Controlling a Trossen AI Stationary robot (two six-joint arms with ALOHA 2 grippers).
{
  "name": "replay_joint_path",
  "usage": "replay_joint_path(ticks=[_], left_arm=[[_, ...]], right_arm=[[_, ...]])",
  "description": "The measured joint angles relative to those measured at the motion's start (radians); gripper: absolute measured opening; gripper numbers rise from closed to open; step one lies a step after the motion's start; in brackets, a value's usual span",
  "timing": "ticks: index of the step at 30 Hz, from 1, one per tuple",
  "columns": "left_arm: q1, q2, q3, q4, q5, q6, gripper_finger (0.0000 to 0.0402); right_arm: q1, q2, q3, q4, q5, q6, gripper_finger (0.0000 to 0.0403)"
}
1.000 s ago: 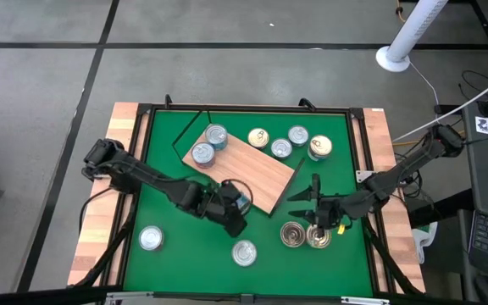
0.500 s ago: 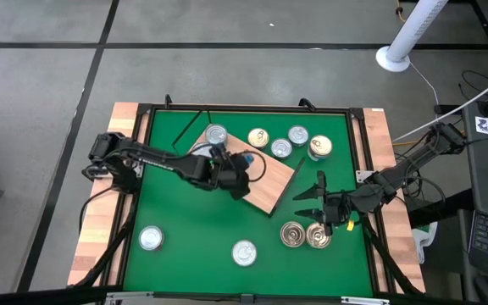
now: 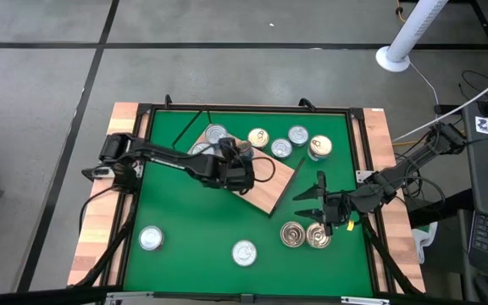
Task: Stack canned seafood by type on shelf
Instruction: Put the blue and pink tuna can on the shelf, then stack the yellow and blue tuna can on top of the yellow and blue tuna can on the shelf
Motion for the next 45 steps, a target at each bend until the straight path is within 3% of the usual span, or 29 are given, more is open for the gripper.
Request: replay_joint_path(ticks=[17,35,45], left_arm=[[0.021,0.127,0.0,0.0,-0.037,0.16,0.0199],[0.02,0.126,-0.001,-0.005,-0.016,0.032,0.0269],[-0.022,0.126,-0.001,-0.013,-0.021,0.038,0.0267]], right_arm=[[0.0,0.001,0.0,-0.025,-0.009,0.0,0.0211],[0.0,0.001,0.0,-0.062,-0.011,0.0,0.0211],[0.0,0.001,0.0,-0.069,-0.011,0.0,0.0211]])
